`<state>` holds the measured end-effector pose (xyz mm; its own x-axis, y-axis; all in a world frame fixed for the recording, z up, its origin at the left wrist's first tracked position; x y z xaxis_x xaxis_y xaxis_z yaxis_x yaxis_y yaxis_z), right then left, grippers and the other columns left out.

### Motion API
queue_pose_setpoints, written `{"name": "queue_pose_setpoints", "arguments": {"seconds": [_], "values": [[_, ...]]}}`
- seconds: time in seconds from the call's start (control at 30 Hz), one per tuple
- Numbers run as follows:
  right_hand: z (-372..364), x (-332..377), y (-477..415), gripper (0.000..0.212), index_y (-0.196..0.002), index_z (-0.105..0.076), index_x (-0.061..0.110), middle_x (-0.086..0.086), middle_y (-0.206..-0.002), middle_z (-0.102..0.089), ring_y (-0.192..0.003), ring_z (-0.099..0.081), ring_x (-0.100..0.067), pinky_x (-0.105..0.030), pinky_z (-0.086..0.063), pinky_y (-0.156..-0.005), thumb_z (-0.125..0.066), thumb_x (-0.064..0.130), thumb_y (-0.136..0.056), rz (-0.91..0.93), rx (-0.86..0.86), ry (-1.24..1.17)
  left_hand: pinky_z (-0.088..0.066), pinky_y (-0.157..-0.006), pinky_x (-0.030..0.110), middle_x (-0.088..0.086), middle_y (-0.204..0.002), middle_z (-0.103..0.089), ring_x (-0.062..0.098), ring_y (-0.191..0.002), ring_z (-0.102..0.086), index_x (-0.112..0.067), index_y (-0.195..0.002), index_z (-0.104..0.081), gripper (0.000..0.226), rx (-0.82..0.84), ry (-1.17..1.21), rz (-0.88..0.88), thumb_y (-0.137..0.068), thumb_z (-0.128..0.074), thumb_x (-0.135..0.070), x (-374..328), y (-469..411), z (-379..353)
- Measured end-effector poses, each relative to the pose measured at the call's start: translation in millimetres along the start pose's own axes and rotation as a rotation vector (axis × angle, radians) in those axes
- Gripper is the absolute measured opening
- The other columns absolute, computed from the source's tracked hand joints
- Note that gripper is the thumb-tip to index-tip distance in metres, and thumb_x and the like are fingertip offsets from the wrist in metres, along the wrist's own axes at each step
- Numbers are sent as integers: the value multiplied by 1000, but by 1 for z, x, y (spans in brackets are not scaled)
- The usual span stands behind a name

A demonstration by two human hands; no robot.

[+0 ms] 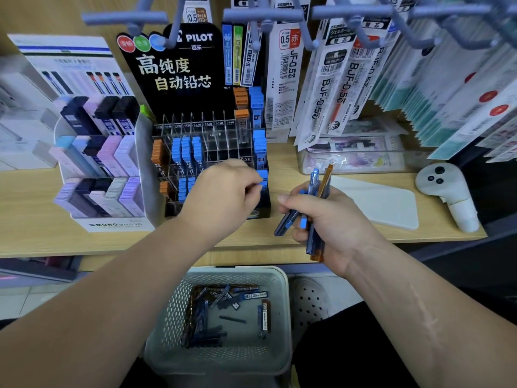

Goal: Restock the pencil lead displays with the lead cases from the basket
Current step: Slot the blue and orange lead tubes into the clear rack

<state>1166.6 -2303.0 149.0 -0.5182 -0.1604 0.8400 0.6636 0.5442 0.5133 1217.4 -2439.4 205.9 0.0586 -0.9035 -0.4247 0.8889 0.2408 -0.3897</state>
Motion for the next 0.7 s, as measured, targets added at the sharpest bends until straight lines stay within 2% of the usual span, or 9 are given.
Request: {"name": "queue_pose_setpoints", "arguments": {"seconds": [0.17, 0.33, 0.4, 0.5, 0.57, 0.7], "values": [[0, -1, 1, 24, -69, -63, 17, -10, -73, -68, -47, -46, -12, -23, -37, -44, -77, 4, -83, -10, 0, -8, -54, -54, 39, 3, -73, -64, 23, -63, -61, -7, -74, -70, 10, -33, -66, 7, -83, -66, -8, 3, 0, -3], [-9, -3, 2, 20, -81, -60, 14, -13, -77, -68, -46, -49, -9, -24, -35, -47, -75, 1, -83, -27, 70, -35, -55, -57, 39, 1, -76, -64, 24, -66, -63, -10, -80, -70, 5, -27, -62, 30, -84, -72, -12, 5, 0, 0], [-13, -2, 3, 20, -87, -58, 12, -15, -78, -68, -45, -52, -8, -24, -35, -46, -73, -1, -84, -33, 93, -70, -56, -61, 38, 0, -78, -65, 21, -68, -63, -12, -86, -71, 4, -46, -58, 44, -84, -74, -12, 5, 1, 6], [-16, 0, 3, 20, -87, -56, 11, -16, -78, -67, -44, -52, -8, -23, -33, -45, -68, -5, -86, -35, 107, -155, -52, -66, 26, -5, -80, -67, 7, -65, -55, -14, -94, -74, 10, -106, -34, 84, -86, -72, -9, 3, 2, 20], [-18, 2, 3, 20, -86, -56, 11, -16, -76, -67, -43, -49, -9, -22, -31, -44, -64, -8, -86, -35, 111, -212, -49, -64, 21, -13, -75, -65, 4, -62, -53, -17, -94, -74, 11, -101, 73, 139, -89, -68, -9, 0, 6, 24], [-24, 3, 4, 22, -89, -55, 10, -13, -76, -67, -45, -41, -12, -22, -30, -44, -58, -11, -86, -34, 141, -254, -54, -63, 38, -5, -68, -68, 17, -61, -63, -22, -84, -72, 20, 138, 569, 410, -97, -58, -14, 7, 23, -4]]}}
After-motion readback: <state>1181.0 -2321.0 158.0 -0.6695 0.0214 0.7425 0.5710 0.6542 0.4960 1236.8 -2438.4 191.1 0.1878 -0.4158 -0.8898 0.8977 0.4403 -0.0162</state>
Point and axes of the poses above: each hand's wrist, its own y-axis away from the middle knuckle, its own z-axis out of the back of the hand, x = y × z, the point moved 10 cm from there along -y, towards the middle knuckle
